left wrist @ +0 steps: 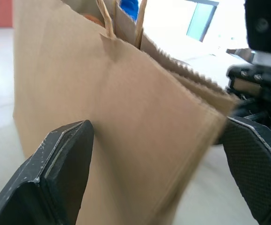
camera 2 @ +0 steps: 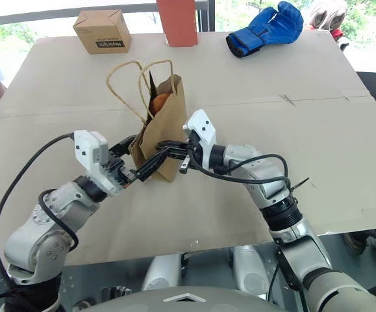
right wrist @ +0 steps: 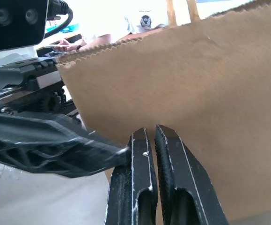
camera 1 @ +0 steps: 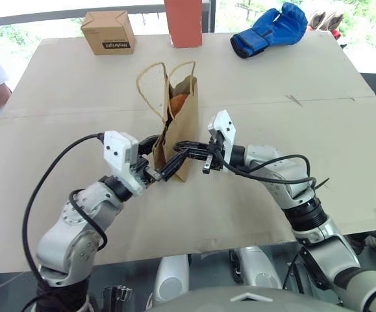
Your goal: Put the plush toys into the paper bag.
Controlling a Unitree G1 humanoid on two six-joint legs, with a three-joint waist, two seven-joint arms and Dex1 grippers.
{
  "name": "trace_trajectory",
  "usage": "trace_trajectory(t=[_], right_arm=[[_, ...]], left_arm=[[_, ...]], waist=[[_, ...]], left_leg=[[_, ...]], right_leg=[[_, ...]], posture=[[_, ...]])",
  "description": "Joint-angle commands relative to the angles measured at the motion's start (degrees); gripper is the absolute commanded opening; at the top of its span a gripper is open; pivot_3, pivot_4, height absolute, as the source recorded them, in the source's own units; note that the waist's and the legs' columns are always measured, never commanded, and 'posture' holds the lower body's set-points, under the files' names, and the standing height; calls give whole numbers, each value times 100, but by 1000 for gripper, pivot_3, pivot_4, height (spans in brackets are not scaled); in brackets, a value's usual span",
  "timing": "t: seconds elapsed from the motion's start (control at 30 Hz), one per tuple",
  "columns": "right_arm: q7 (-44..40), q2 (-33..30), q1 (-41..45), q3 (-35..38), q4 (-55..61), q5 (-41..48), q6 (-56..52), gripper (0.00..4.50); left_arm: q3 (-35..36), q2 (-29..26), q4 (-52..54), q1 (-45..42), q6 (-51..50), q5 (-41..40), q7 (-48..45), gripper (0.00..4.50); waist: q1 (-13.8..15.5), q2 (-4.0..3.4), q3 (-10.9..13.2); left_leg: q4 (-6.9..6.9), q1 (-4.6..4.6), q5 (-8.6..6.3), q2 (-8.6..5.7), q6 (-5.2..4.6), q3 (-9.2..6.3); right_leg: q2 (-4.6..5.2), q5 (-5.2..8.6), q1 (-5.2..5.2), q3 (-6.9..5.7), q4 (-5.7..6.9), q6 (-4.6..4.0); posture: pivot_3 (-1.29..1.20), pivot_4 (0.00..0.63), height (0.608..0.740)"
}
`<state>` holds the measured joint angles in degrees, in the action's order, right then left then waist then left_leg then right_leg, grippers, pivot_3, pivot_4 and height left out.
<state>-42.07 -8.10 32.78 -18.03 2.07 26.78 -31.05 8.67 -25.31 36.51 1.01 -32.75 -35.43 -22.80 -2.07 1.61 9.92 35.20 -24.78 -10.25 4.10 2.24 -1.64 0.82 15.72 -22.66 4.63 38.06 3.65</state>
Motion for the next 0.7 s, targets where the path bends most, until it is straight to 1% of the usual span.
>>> trace_trajectory(t=[0.03, 0.13, 0.17, 0.23, 0.27, 0.3, 0.37, 0.4, 0.47, 0.5, 0.53, 0.57, 0.6, 0.63, 0.67, 0.7], right_arm=[[-56, 16, -48, 87, 304, 29, 38, 0], [-31, -161, -178, 207, 563, 4, -43, 0], [-28, -263, -246, 226, 686, -30, -48, 0], [-9, -434, -374, 275, 910, -62, -62, 0], [3, -544, -461, 321, 1070, -47, -101, 0], [23, -710, -577, 378, 1270, -87, -101, 0], [176, -1005, -764, 476, 1579, -286, -44, 0], [85, -1213, -876, 576, 1765, -239, -57, 0], [-233, -1874, -1388, 1136, 2476, 33, -88, 509], [-346, -2134, -1589, 1332, 2729, 121, -87, 744], [-391, -2279, -1703, 1434, 2865, 165, -82, 1248], [-466, -2478, -1934, 1739, 3015, 298, -39, 1490], [-530, -2674, -2187, 2096, 3165, 478, -53, 1973], [-587, -2834, -2394, 2379, 3267, 601, -59, 2399], [-616, -2972, -2606, 2630, 3366, 659, -54, 3035], [-617, -3046, -2727, 2754, 3419, 670, -49, 3111]], left_arm=[[-30, 274, 3, -179, 208, 157, 346, 3783], [-59, 399, -54, -257, 288, 207, 328, 2402], [-34, 388, -111, -285, 333, 212, 271, 1759], [15, 311, -223, -332, 400, 237, 140, 966], [45, 248, -303, -364, 430, 237, 42, 496], [61, 139, -430, -420, 485, 249, -133, 143], [92, -86, -684, -558, 638, 238, -538, 60], [126, -225, -850, -668, 730, 185, -826, 60], [168, -928, -1642, -1170, 1116, 94, -2267, 0], [151, -1189, -1965, -1365, 1293, 93, -2835, 0], [127, -1335, -2165, -1477, 1412, 102, -3166, 0], [9, -1516, -2645, -1750, 1762, 201, -3770, 0], [-154, -1646, -3261, -2126, 2070, 281, -4472, 0], [-310, -1704, -3811, -2466, 2376, 417, -4971, 0], [-487, -1694, -4449, -2861, 2734, 579, -5495, 0], [-615, -1647, -4848, -3122, 2906, 674, -5800, 0]], waist=[[0, 1, -1], [-9, 1, -1], [-10, 1, 0], [-11, 1, -1], [-9, 1, -1], [-6, 1, -1], [11, 1, 0], [4, 0, 0], [34, 0, 0], [72, -1, 1], [117, -1, 1], [110, -5, 2], [121, -12, 3], [134, -11, 3], [133, -11, 2], [142, -10, 2]], left_leg=[[0, -1, 0, 0, 0, 0], [0, 0, 0, 0, 0, -4], [-1, 0, 0, 1, 0, -6], [-1, -1, 0, 0, 0, -5], [-1, -1, 0, 1, 0, -4], [0, -1, 0, 0, 0, -4], [1, -1, 0, 0, 0, -5], [1, -1, 0, -1, 0, -5], [2, 0, 0, -1, 1, -2], [3, -5, 1, -1, 1, -5], [3, -6, 1, -1, 1, -8], [2, -7, 1, -1, 1, -11], [0, -3, 0, 0, 1, 0], [1, -3, 0, -2, 1, 6], [1, -5, 0, -3, 1, 5], [1, -5, 0, -3, 1, 5]], right_leg=[[0, 0, 0, 0, 1, 0], [-3, 0, 0, -1, 2, 0], [-6, 0, 0, 0, 3, 0], [-5, 0, 0, 0, 2, 0], [-5, 0, 0, 0, 2, 0], [-5, 0, 0, 0, 2, 0], [-5, 1, 0, -1, 1, 0], [-5, 1, 0, -1, 2, 0], [-4, 1, 0, 0, 1, 0], [-4, 1, 0, -5, 2, -1], [-4, 2, -1, -10, 2, -1], [-5, 4, -1, -16, -2, -3], [0, 8, 0, -11, -8, -10], [4, 8, 0, -9, -8, -9], [3, 8, 1, -11, -10, -9], [3, 8, 1, -11, -11, -9]], posture=[[0, 150, 740], [0, 150, 740], [0, 150, 740], [0, 150, 740], [0, 150, 740], [0, 150, 740], [0, 150, 740], [0, 150, 740], [0, 150, 740], [0, 150, 740], [0, 150, 740], [0, 150, 740], [0, 150, 740], [0, 150, 740], [0, 150, 740], [0, 150, 740]])
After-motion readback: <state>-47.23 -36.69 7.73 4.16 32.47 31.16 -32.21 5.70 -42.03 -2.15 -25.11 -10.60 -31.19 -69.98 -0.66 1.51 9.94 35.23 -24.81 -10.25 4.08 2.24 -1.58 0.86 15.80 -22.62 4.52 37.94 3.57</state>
